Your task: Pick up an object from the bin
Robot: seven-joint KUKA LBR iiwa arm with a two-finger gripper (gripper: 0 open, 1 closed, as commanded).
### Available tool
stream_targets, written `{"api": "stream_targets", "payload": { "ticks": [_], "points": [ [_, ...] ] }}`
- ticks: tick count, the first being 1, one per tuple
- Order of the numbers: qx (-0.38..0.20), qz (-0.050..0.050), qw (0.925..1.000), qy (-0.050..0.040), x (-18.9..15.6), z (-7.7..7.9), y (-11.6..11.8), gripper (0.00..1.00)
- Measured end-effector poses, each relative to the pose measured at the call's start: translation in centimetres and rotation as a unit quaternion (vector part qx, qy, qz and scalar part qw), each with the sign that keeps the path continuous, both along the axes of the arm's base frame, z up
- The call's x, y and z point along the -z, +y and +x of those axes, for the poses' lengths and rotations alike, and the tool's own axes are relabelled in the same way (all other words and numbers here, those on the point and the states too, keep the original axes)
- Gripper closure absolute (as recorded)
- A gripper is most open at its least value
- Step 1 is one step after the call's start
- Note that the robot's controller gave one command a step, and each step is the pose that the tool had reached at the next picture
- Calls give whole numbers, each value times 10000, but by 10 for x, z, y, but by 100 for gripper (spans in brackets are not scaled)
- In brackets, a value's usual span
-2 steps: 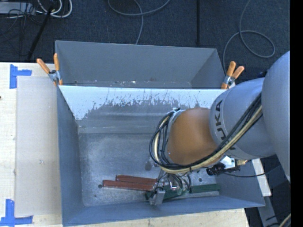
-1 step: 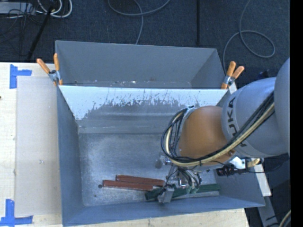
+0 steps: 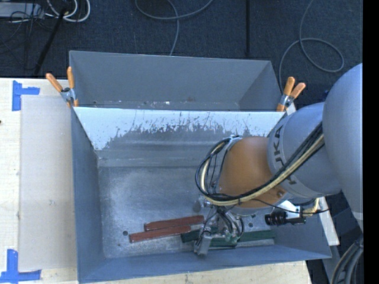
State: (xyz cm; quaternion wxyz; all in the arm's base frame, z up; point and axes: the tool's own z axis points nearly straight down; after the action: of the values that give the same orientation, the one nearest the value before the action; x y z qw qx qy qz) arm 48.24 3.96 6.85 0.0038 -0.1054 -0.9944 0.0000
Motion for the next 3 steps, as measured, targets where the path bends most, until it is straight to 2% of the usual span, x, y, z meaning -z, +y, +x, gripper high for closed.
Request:
{"api": "stream_targets", "payload": {
  "ticks": [1,2,3],
  "points": [
    [8,0,10000,-13,0,-1,0,0],
    [16,8,10000,-14,-2,0,1,100],
    [25,-4,10000,-40,-34,0,1,100]
  ]
}}
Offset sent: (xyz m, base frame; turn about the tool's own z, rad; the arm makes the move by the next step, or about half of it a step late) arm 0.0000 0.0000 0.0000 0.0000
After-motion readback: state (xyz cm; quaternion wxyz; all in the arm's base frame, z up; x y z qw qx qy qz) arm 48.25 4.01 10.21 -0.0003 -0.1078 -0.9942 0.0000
